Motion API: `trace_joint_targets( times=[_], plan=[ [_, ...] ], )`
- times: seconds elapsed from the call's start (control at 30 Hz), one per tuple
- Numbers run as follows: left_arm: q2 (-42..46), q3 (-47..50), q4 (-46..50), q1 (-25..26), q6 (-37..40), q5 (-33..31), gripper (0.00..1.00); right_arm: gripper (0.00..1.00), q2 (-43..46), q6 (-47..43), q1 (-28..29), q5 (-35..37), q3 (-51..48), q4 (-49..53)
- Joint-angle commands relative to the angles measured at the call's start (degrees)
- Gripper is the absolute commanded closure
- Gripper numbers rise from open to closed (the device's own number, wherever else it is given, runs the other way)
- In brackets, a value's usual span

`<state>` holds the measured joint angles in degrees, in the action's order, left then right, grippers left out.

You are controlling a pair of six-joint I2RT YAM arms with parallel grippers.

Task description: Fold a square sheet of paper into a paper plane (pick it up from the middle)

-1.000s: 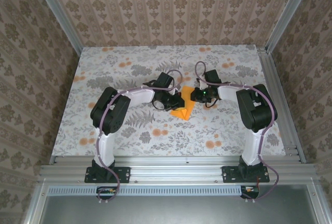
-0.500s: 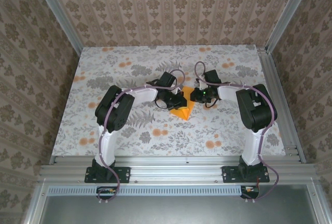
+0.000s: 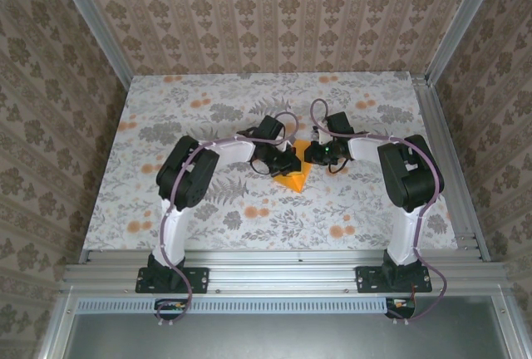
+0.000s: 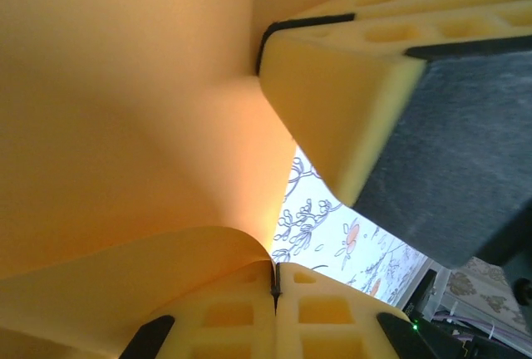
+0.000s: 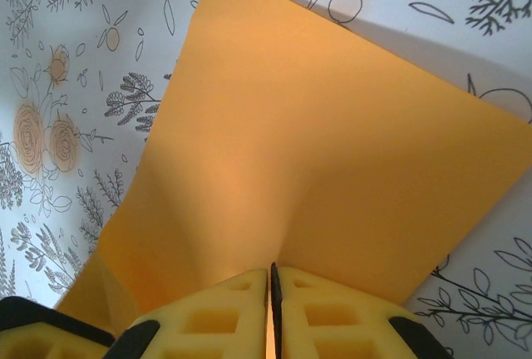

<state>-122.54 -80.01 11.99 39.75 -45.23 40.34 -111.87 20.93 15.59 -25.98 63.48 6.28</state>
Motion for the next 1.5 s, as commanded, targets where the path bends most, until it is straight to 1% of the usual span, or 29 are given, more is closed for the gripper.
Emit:
trace_joint_targets(
  times=[0.0, 0.73, 1.47],
  plan=[
    [-0.92, -1.18, 0.66, 0.22, 0.5, 1.21, 0.96, 0.86, -0.51, -1.17, 0.44, -0.59, -0.69, 1.8],
    [-2.96, -2.48, 1.27, 0.86, 1.63, 2.98, 0.95, 0.87, -0.53, -1.5, 0.47, -0.3, -0.8, 2.33],
    [-3.69, -3.27, 1.88, 1.21, 2.19, 2.51, 0.95, 0.87, -0.36, -1.97, 0.45, 0.12, -0.98, 3.2]
  ],
)
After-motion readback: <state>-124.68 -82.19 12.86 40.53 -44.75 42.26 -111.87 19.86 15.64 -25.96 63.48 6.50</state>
